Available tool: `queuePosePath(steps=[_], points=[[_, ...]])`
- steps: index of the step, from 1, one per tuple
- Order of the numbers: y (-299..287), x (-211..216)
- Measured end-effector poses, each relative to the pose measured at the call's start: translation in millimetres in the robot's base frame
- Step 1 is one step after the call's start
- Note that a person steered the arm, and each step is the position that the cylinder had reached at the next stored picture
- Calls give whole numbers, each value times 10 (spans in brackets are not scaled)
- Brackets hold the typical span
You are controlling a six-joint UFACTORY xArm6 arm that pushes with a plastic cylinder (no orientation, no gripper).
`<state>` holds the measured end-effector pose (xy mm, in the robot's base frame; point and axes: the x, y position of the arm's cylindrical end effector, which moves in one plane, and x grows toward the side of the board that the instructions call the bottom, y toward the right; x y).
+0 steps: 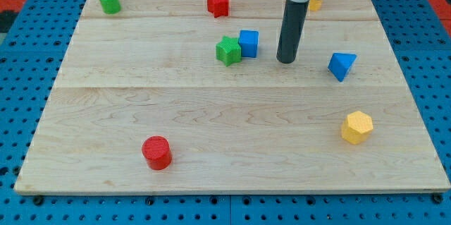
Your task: Nudge the blue cube left abit
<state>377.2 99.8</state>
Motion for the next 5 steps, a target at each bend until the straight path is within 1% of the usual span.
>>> queuePosePath(steps=[1, 3, 4, 5], points=[[121, -282], [194, -482], [80, -494], [74, -672]])
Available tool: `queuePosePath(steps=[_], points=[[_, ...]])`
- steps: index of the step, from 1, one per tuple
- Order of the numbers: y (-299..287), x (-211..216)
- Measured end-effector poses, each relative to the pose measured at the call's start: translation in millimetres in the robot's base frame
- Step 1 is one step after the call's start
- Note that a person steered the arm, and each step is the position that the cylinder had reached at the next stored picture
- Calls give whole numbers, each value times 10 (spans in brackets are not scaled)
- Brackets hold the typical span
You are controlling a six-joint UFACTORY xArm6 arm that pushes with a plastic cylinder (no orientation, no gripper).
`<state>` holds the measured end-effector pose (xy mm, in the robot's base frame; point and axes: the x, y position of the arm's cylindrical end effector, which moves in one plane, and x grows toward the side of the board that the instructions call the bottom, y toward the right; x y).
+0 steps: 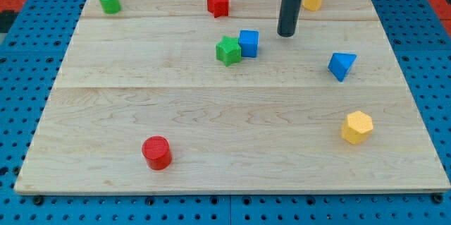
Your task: Nudge the blue cube left abit
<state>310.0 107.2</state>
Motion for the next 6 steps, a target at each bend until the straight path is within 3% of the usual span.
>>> queuePosePath(steps=[2, 4, 5, 6], points=[[-225, -35], [-398, 399], [-338, 1383], [333, 1498]])
